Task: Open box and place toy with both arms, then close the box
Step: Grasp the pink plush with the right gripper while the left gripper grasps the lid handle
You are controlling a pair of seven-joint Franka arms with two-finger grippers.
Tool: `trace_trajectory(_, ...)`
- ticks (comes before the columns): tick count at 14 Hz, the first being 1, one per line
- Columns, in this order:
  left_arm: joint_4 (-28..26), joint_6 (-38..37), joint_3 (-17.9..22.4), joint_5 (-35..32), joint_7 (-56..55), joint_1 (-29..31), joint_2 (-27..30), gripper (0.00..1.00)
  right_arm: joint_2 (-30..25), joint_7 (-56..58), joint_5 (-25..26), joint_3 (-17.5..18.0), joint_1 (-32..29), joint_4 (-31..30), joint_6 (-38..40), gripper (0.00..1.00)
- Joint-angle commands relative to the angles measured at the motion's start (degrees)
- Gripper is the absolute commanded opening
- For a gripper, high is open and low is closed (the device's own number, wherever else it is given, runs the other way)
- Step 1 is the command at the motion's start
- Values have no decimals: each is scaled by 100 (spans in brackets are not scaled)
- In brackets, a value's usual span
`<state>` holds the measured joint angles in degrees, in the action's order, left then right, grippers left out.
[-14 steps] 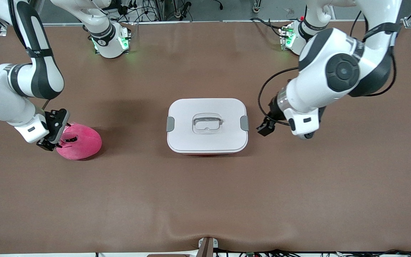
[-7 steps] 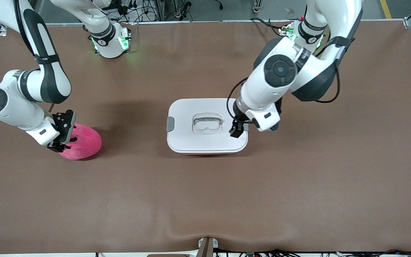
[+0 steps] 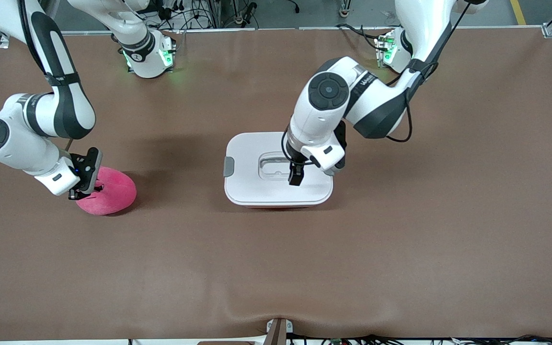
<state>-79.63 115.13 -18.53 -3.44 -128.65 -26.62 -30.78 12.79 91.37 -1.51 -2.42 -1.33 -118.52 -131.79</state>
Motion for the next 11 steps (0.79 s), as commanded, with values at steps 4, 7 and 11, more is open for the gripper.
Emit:
trace_trajectory(4, 132, -8, 130, -87, -186, 95, -34, 100, -22, 241, -419, 13, -43, 566, 470, 0)
trace_trajectory(7, 115, -8, 156, -95, -266, 184, -68, 100, -4, 205, -464, -4, -43, 847, 628, 0)
trace_trajectory(11, 167, 1, 156, -113, -713, 17, -288, 100, 5, 205, -560, -4, -52, 971, 629, 0)
